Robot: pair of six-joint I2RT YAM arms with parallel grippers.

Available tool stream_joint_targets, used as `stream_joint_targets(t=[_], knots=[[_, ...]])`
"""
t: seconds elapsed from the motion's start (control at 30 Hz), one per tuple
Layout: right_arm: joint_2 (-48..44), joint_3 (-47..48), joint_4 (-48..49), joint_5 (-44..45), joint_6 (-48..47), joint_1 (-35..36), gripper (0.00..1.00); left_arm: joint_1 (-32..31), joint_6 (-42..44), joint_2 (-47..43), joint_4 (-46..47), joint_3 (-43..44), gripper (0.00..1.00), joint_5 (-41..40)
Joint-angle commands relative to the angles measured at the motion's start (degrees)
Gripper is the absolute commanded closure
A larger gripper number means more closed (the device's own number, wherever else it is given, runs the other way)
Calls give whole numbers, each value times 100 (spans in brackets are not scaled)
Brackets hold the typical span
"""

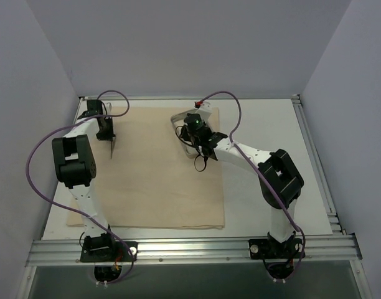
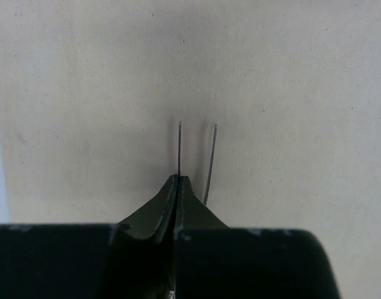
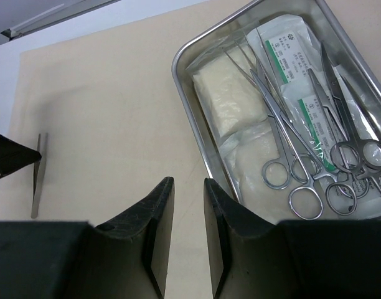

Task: Open and lay out the surgical kit
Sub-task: Move the medical item into the surgical kit.

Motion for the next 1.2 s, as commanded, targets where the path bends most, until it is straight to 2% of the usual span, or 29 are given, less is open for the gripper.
stream_joint_targets(t=[0.0,0.23,0.37,0.47,0.5,0.6,0.8,0.93,1.03,1.17], knots=[[194,218,103,-174,-119,-89,78,-86,73,-166,294,104,98,51],[274,350,-73,-341,-224,-265,78,-68,47,-24,329,87,97,-11],[274,323,-99,-359,-242,-326,78,-68,73,-77,391,26,92,-2],[274,332,-117,-377,-268,-353,78,-68,258,-94,330,52,79,76],[274,350,-134,-394,-277,-370,78,-59,258,-94,321,52,72,86],[265,376,-195,-386,-312,-388,78,-59,258,-182,312,0,64,112],[177,429,-266,-377,-487,-467,78,-33,275,-375,250,61,62,68],[273,988,-607,-692,-1381,-695,77,20,337,-762,154,122,61,129],[686,1552,-1327,-1149,-1919,-941,77,20,521,-1043,-48,166,60,349],[1615,2885,-2608,-1721,-2666,-1161,80,20,784,-1280,-417,236,57,674]])
